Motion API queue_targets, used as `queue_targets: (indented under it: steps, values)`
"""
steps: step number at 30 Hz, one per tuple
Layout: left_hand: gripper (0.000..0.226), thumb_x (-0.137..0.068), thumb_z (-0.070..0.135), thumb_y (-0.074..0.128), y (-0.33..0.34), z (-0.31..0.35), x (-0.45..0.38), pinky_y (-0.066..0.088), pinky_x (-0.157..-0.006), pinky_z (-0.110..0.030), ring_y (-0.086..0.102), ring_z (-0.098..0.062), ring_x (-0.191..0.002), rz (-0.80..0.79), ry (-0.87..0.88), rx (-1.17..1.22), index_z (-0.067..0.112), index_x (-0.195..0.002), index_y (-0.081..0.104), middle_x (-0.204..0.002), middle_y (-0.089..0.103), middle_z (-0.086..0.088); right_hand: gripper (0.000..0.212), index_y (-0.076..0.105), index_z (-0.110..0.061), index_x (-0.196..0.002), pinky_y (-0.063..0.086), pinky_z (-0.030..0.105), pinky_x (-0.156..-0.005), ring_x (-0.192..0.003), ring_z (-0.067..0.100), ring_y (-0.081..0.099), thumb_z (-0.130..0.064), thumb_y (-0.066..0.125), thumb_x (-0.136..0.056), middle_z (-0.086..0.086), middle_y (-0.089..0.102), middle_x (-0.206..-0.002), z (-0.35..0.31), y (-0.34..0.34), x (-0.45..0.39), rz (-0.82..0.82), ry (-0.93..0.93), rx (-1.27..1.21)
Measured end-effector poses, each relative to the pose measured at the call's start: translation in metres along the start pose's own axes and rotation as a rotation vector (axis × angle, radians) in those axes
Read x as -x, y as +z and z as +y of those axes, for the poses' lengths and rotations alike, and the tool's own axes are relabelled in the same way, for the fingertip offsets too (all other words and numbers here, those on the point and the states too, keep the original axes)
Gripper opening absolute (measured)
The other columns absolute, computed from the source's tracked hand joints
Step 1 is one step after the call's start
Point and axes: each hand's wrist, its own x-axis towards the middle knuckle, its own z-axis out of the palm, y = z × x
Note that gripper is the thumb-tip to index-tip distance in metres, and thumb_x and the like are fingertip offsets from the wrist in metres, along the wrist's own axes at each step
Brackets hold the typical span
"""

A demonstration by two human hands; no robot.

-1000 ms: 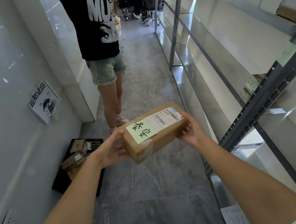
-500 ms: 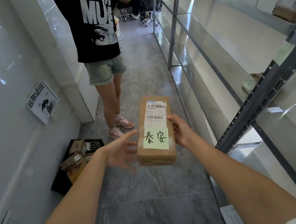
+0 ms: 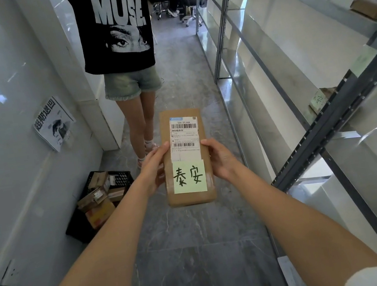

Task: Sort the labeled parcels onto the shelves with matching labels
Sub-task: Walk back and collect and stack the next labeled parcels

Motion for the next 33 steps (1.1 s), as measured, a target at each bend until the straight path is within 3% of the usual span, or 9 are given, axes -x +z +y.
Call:
queue_targets:
  steps: [3,7,16,27,30,33]
  values:
    - [0.089,-0.061,0.063,0.082,-0.004,-0.002,-0.002,0.056,-0.059,-0.03,0.072,-0.028,-0.096,0.019,0.049,0.022,0.022,-0.136,0.055,-0.116,0.073,-0.008,0.075,0.054,-0.009,-0.14,0.03,0.054,-0.118,-0.141,0.036,0.041,-0.031,0.075,-0.071,0.014,0.054,-0.146,-0.003,0.0,0.0,-0.046,-0.021,0.009]
    - [0.095,-0.057,0.064,0.083,-0.004,0.0,0.0,0.053,-0.051,-0.026,0.07,-0.026,-0.09,0.025,0.079,0.027,0.022,-0.137,0.054,-0.119,0.071,-0.01,0.079,0.054,-0.011,-0.141,0.03,0.053,-0.119,-0.142,0.035,0.04,-0.03,0.077,-0.068,0.012,0.054,-0.146,-0.005,0.001,0.0,-0.091,-0.026,-0.002]
    - [0.098,-0.054,0.065,0.083,0.0,-0.001,0.002,0.051,-0.044,-0.021,0.067,-0.022,-0.08,0.029,0.085,0.037,0.02,-0.136,0.054,-0.117,0.07,-0.011,0.084,0.054,-0.009,-0.14,0.033,0.052,-0.118,-0.126,0.029,0.05,-0.03,0.079,-0.063,0.011,0.053,-0.147,-0.004,-0.003,-0.001,-0.11,-0.017,-0.022]
    - [0.066,-0.079,0.051,0.074,0.011,-0.002,0.001,0.047,-0.041,-0.018,0.063,-0.011,-0.062,0.04,0.08,0.05,0.017,-0.132,0.056,-0.095,0.069,-0.002,0.076,0.059,-0.01,-0.135,0.035,0.051,-0.117,-0.123,0.028,0.053,-0.029,0.078,-0.064,0.01,0.058,-0.142,-0.007,-0.012,0.008,-0.086,-0.027,-0.055]
    - [0.074,-0.072,0.057,0.077,0.021,-0.003,0.0,0.05,-0.046,-0.021,0.068,-0.015,-0.07,0.012,0.083,0.03,0.018,-0.132,0.058,-0.103,0.072,-0.005,0.064,0.06,-0.011,-0.132,0.035,0.051,-0.117,-0.123,0.029,0.053,-0.027,0.073,-0.072,0.01,0.056,-0.144,-0.01,-0.02,0.012,-0.056,-0.023,-0.066]
    - [0.081,-0.064,0.064,0.078,0.035,-0.004,-0.001,0.054,-0.06,-0.028,0.069,-0.023,-0.096,0.009,0.073,-0.016,0.022,-0.131,0.059,-0.118,0.071,-0.005,0.056,0.06,-0.01,-0.13,0.035,0.05,-0.117,-0.122,0.027,0.053,-0.026,0.069,-0.077,0.01,0.059,-0.139,-0.014,-0.031,0.017,-0.024,-0.029,-0.09]
